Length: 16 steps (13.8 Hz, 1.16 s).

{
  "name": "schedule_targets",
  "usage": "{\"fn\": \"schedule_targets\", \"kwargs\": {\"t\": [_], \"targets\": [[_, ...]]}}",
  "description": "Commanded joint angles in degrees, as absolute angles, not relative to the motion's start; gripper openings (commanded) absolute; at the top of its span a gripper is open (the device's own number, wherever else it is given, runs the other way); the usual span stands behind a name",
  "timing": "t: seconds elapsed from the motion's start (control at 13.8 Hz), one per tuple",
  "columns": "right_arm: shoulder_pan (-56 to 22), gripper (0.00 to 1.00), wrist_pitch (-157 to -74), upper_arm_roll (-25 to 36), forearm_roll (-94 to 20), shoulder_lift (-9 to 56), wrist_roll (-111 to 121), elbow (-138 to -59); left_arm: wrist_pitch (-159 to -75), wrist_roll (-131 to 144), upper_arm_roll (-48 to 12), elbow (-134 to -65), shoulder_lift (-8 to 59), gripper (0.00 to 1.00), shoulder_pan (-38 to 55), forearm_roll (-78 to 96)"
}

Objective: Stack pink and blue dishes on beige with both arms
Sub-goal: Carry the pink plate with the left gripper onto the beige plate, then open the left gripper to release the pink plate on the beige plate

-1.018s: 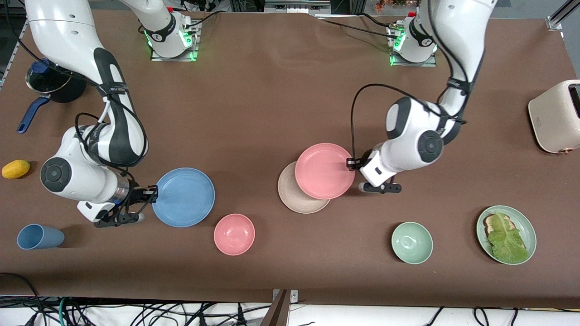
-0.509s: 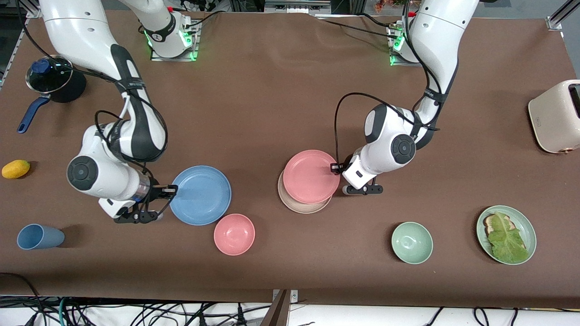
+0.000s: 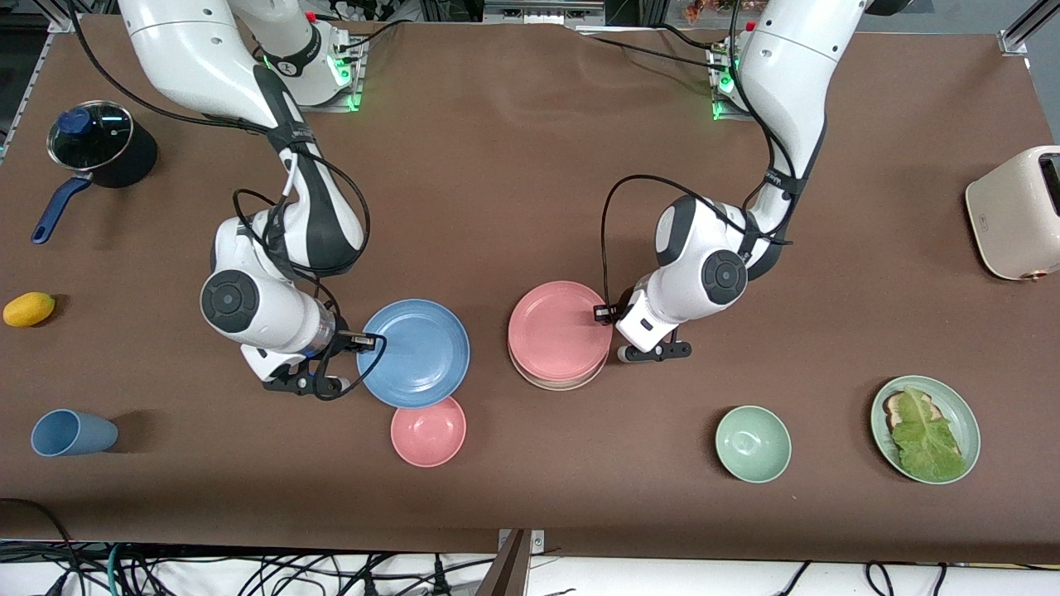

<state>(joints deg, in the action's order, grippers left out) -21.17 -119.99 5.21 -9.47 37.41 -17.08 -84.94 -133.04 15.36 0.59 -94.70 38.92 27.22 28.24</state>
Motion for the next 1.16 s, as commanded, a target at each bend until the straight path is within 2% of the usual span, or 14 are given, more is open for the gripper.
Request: {"fn": "schedule_targets", "kwargs": {"t": [0.0,0.15,0.22,0.29,0.51,0.58,0.8,1.09], "targets": [[-22.06,0.00,-118.65,5.36,-9.67,36.91,-19.68,-84.11,-132.80,15.56,1.32,-91.58,40.96,0.04,27.86,29.79],[-22.15,0.00,-118.65,5.36,-9.67,36.91,-19.78,-84.11,-132.80,15.56,1.41,-91.50,41.22,0.56,27.60,29.88],[-22.06,0.00,-118.65,5.36,-9.67,36.91,-19.78,-84.11,-132.72,15.56,1.41,-91.49,41.22,0.66,27.51,29.88],[-22.15,0.00,-118.65,5.36,-9.67,36.91,-19.78,-84.11,-132.71,14.95,1.41,-91.41,40.79,0.98,27.42,29.71],[-22.15,0.00,-118.65,5.36,-10.19,36.91,-20.91,-84.11,-131.06,14.85,1.49,-91.14,38.07,1.00,26.72,29.10],[-22.24,0.00,-118.65,5.27,-10.28,36.91,-22.75,-84.11,-128.09,14.68,1.58,-91.06,36.75,1.00,26.02,28.74],[-26.43,0.00,-118.74,5.27,-10.02,36.91,-29.59,-84.11,-116.76,9.53,2.63,-90.09,32.71,1.00,22.17,25.51],[-32.33,0.00,-119.00,5.27,-9.84,37.35,-42.60,-81.74,-99.09,-3.66,2.64,-83.16,30.50,1.00,11.98,19.43]]}}
